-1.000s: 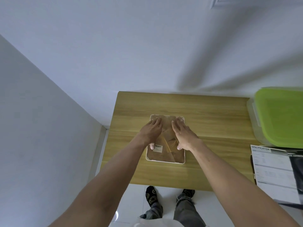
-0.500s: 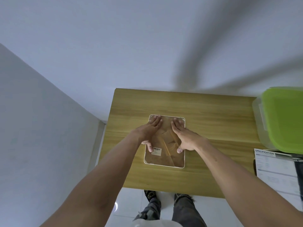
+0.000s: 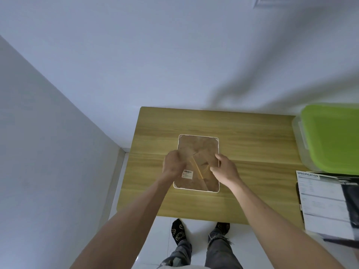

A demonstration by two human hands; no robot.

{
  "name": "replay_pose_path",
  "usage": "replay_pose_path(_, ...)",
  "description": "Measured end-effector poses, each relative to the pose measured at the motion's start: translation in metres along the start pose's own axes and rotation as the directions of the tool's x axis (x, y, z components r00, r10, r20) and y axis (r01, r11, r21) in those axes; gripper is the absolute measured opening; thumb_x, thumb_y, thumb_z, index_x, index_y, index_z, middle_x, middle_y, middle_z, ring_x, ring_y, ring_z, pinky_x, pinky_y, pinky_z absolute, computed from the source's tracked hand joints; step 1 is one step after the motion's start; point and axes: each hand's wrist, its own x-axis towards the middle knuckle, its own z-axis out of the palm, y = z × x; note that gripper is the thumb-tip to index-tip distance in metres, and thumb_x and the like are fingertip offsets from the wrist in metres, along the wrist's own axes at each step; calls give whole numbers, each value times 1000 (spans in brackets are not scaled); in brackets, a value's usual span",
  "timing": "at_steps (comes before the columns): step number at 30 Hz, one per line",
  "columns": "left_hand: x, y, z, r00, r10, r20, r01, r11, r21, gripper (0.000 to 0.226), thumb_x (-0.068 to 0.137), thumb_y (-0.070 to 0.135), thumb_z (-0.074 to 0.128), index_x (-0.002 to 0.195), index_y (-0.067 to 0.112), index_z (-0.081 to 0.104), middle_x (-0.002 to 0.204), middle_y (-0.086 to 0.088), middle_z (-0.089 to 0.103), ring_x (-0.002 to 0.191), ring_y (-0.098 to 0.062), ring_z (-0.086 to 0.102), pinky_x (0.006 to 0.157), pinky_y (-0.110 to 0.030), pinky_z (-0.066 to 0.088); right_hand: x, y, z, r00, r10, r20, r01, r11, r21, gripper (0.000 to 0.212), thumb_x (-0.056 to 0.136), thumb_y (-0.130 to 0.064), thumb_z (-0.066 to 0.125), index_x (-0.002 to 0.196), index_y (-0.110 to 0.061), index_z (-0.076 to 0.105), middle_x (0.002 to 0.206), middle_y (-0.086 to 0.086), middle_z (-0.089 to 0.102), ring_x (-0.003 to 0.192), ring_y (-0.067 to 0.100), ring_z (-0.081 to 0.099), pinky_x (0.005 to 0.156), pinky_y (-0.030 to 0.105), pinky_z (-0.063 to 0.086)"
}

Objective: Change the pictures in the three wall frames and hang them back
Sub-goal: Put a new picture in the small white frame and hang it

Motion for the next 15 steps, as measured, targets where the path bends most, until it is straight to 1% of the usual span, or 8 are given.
replay_pose_path(3,-9,6,-4,984,-177,25,176,940,-291,33,72,6,70,103,13,66,103,-2,68,89,-24,62,72,-32,51,-6,-8,2,988,152,0,-147,962,231,56,89,-14,63,144,-8,49,150,2,48,134,19,48,97,22,37)
replay_pose_path(5,-10,8,-8,975,-219,43,217,891,-398,27,69,6,78,89,19,64,91,1,60,82,-22,57,69,-29,45,-11,-11,-5,982,189,-17,-174,934,311,57,88,-15,64,143,-9,50,149,1,49,133,18,49,97,22,36)
replay_pose_path(7,-13,13,-17,979,-183,94,206,856,-474,36,66,3,82,65,23,53,71,5,54,66,-18,51,59,-25,40,-18,-14,-18,979,201,-43,-171,911,375,51,88,-14,64,137,-6,56,142,4,56,129,21,53,97,25,40)
replay_pose_path(8,-16,18,-22,982,-148,116,186,853,-488,32,66,0,81,63,22,59,69,7,59,65,-16,56,56,-22,42,-22,-17,-26,976,209,-65,-166,901,401,47,88,-13,64,133,-3,59,139,8,58,127,26,55,100,29,44)
replay_pose_path(10,-21,31,-28,988,-72,134,129,865,-485,26,66,-4,79,80,18,76,78,3,74,76,-16,68,63,-21,50,-28,-21,-42,974,196,-112,-130,891,434,45,88,-15,64,131,-1,59,139,13,57,128,30,54,104,37,45)
replay_pose_path(12,-27,49,-34,990,4,137,66,861,-504,39,63,-1,80,96,21,79,84,-1,77,83,-21,73,74,-31,58,-34,-27,-60,977,156,-145,-74,888,455,51,88,-21,64,137,-9,57,140,5,58,127,24,54,99,30,44)
replay_pose_path(13,-32,59,-38,990,40,138,37,858,-512,41,63,1,80,95,26,78,85,-3,77,85,-25,74,78,-39,60,-39,-31,-69,977,134,-166,-44,887,460,51,88,-23,64,137,-12,57,136,2,61,123,21,56,95,28,43)
replay_pose_path(15,-42,83,-43,984,116,132,-30,852,-523,39,65,1,79,84,34,77,85,-7,77,88,-30,74,82,-46,59,-46,-35,-90,975,93,-204,13,884,467,43,88,-24,63,130,-15,63,116,-2,67,102,16,61,85,28,45)
